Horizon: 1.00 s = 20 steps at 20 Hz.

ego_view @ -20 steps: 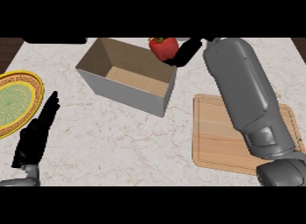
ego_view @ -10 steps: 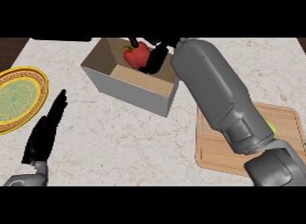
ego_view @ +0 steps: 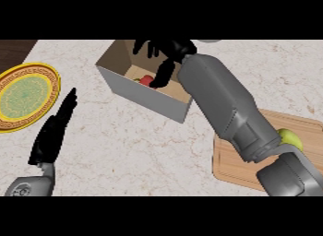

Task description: Pick the bell pepper from the cutting board and place it in the cardboard box

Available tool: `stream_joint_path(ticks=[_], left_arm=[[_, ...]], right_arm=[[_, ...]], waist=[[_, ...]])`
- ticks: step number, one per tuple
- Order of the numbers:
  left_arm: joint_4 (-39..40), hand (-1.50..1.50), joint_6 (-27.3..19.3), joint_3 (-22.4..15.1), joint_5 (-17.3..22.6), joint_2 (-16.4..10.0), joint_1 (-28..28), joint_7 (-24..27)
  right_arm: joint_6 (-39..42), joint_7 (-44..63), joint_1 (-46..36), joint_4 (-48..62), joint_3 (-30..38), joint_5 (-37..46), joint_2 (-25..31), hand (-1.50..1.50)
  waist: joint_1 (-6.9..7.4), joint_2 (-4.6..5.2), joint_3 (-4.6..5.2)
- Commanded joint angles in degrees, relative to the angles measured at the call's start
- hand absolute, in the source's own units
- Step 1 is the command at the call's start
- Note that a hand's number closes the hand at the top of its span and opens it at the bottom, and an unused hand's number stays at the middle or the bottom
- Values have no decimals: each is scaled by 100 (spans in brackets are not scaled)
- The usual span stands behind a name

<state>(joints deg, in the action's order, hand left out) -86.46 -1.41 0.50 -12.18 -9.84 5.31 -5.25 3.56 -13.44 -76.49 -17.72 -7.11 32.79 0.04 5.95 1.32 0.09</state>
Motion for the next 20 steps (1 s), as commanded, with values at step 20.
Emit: stream_joint_path(ticks=[20], left_arm=[[-229,0,-59,19,-62,23,-163,-77]], right_arm=[[-633,-708,28,382,1993,-2990,579,-150]], waist=[[-151,28,-14]])
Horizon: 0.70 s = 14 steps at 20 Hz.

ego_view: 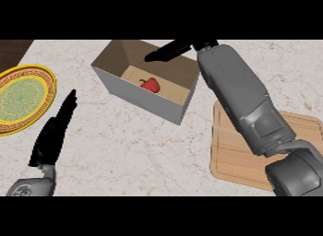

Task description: Pick the bell pepper from the cutting board and place it in the cardboard box

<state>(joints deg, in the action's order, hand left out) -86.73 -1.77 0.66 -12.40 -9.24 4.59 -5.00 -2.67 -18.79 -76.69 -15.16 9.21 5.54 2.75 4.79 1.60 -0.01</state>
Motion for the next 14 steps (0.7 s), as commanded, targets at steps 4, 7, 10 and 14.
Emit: stream_joint_path(ticks=[4,7,10,14], left_arm=[[-34,0,69,158,53,-163,97,-53],[-160,0,-21,-25,-1,55,68,-161],[-181,0,54,61,7,-111,-248,165],[-179,0,82,27,41,-46,58,-86]], right_arm=[[343,-222,166,309,588,-378,1181,-150],[753,-111,113,415,777,-522,1742,-150],[1223,-364,379,512,800,-518,2099,-150],[1593,-702,543,551,689,-367,2359,-150]], waist=[[-41,66,-5],[-5,73,-12],[66,81,-12],[92,119,-18]])
